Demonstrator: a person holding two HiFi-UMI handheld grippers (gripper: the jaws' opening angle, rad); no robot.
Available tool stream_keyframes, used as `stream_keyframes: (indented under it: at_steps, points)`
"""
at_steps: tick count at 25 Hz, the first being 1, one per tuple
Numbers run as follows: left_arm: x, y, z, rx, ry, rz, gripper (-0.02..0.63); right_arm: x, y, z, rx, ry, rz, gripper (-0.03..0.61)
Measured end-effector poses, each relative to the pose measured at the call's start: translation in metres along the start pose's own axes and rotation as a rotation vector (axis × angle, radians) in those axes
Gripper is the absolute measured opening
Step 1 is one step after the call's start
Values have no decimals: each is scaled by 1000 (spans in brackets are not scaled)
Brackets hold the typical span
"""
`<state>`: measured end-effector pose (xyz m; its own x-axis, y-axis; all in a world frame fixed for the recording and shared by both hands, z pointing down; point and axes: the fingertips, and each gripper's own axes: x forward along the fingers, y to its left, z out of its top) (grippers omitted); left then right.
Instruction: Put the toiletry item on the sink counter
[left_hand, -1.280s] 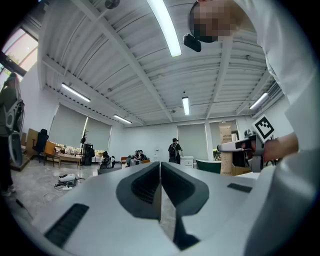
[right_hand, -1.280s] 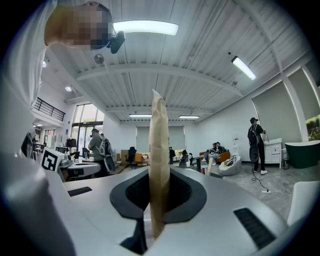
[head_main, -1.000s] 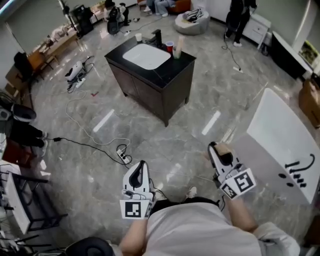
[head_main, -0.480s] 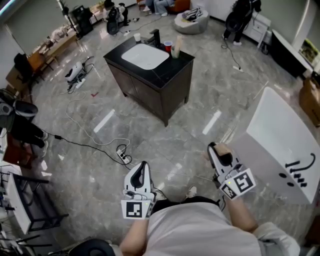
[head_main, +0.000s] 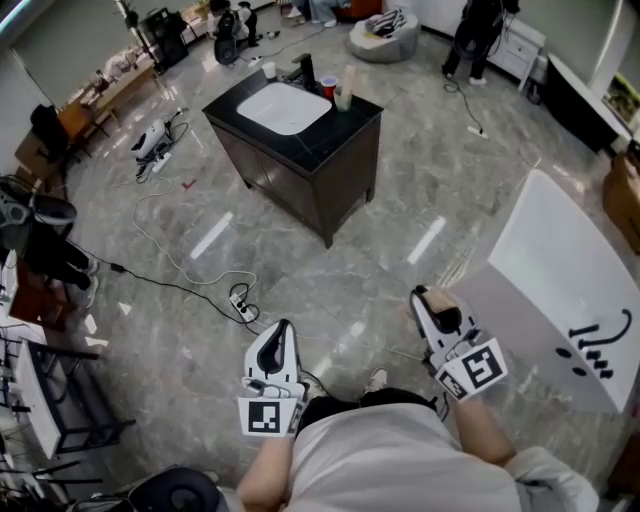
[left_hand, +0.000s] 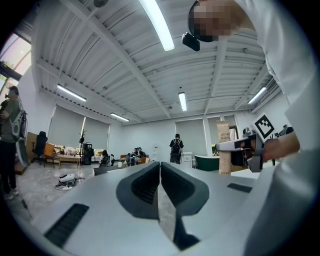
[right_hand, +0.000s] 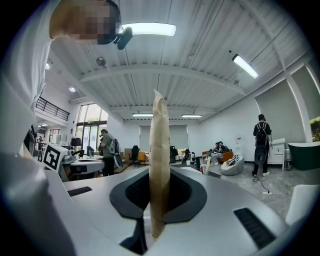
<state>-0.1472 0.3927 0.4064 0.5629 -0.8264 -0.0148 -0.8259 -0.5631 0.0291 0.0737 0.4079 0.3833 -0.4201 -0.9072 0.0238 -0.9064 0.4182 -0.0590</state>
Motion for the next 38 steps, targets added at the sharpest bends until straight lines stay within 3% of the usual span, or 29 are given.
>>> stream_keyframes:
  at_steps: [9, 21, 31, 38]
  points:
    - [5, -41, 1, 2, 10, 67, 12, -17, -28, -12, 29, 16, 79, 56]
    - [21, -47, -7, 10, 16, 79, 12, -6, -38, -16, 31, 16, 116, 56]
    - [82, -27, -20, -29, -41, 29, 12, 52, -52, -8, -37, -16, 143, 55]
    - [147, 10, -23, -39, -47, -19, 12, 109, -83, -2, -55, -17, 105, 55]
